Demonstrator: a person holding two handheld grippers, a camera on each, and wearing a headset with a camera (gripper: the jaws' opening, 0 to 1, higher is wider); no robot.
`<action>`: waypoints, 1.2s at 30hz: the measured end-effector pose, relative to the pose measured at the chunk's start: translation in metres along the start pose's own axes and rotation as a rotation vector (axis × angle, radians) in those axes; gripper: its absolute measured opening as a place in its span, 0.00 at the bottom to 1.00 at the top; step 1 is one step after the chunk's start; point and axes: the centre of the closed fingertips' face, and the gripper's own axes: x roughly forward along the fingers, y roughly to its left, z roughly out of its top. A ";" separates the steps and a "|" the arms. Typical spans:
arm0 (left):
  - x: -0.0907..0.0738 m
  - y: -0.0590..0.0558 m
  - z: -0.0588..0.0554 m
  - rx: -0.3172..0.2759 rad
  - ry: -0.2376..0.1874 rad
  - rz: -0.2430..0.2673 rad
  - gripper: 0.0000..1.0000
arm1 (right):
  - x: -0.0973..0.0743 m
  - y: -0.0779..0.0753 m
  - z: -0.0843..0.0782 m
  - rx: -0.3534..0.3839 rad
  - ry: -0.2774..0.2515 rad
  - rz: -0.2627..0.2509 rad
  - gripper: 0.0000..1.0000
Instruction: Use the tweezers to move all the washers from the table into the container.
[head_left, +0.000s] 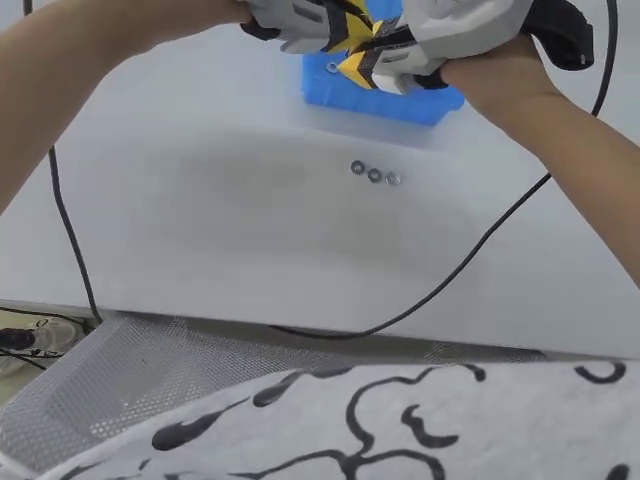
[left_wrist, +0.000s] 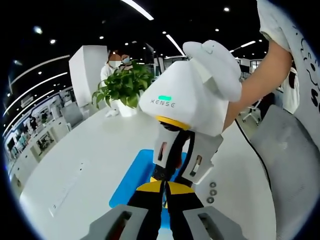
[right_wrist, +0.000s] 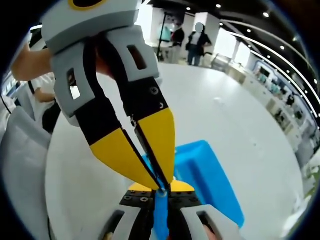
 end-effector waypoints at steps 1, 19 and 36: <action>-0.001 -0.003 0.004 -0.007 0.000 0.004 0.00 | 0.001 0.000 0.000 -0.005 0.001 0.002 0.04; -0.008 0.006 0.005 -0.011 -0.018 -0.014 0.00 | 0.005 -0.002 0.002 0.000 -0.024 0.025 0.04; -0.011 0.011 0.001 -0.015 -0.012 -0.015 0.00 | 0.006 -0.005 0.002 -0.008 -0.037 0.031 0.04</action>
